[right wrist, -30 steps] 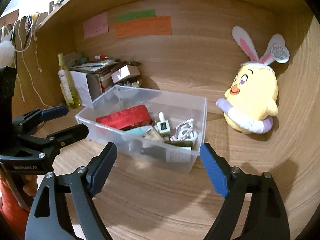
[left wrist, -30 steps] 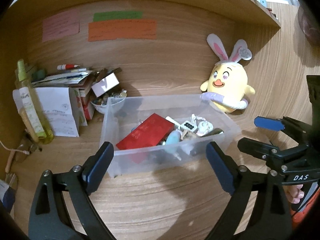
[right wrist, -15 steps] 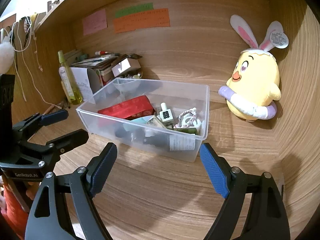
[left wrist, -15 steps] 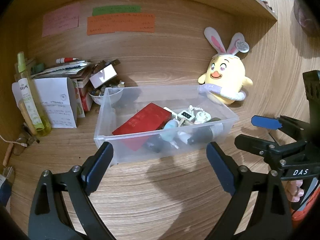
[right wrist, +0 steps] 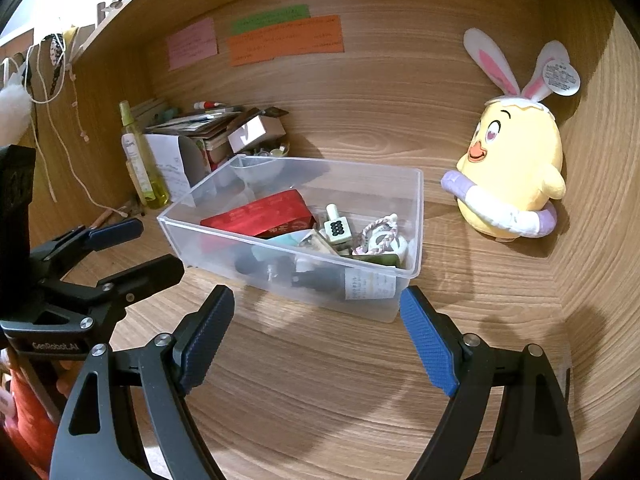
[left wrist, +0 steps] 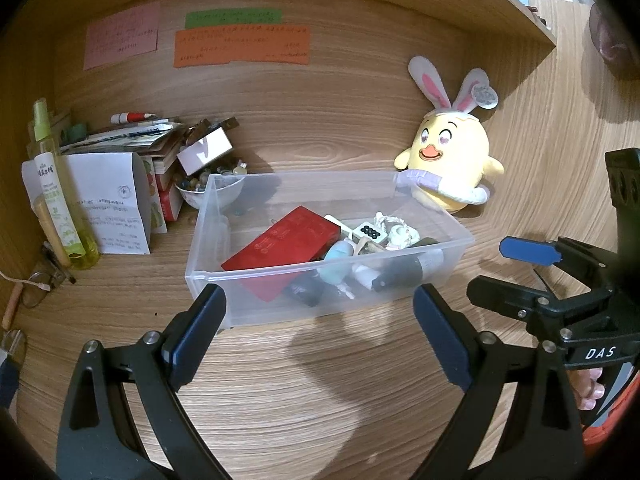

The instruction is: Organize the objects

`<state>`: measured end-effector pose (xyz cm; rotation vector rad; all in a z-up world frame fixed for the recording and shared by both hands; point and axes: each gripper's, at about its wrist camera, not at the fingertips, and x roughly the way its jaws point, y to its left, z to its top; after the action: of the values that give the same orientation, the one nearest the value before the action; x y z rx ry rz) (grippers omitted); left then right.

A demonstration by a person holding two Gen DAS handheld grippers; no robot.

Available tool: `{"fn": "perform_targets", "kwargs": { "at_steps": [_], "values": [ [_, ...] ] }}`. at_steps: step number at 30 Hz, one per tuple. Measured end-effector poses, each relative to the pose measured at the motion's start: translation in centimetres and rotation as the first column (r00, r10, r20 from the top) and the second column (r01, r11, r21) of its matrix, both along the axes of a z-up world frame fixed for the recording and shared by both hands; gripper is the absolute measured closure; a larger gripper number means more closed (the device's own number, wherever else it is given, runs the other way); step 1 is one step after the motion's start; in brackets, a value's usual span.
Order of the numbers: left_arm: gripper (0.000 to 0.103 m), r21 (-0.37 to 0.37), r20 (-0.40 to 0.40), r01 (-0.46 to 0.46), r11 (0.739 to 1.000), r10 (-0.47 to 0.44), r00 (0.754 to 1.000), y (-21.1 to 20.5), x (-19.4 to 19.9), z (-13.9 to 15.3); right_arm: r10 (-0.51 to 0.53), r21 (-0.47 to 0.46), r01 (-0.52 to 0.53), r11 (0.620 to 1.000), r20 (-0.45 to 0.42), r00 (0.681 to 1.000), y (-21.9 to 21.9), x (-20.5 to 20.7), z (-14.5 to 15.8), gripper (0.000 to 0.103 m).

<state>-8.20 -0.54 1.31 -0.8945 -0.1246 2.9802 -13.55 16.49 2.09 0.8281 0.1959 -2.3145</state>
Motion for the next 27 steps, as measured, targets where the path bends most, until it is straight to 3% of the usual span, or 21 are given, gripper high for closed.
{"fn": "perform_targets", "kwargs": {
  "at_steps": [27],
  "values": [
    [0.005, 0.02, -0.006, -0.005, 1.0, 0.005, 1.0, 0.18, 0.44, 0.41, -0.002, 0.0, 0.002, 1.0, -0.005, 1.0, -0.3, 0.61, 0.22, 0.019]
  ]
}}
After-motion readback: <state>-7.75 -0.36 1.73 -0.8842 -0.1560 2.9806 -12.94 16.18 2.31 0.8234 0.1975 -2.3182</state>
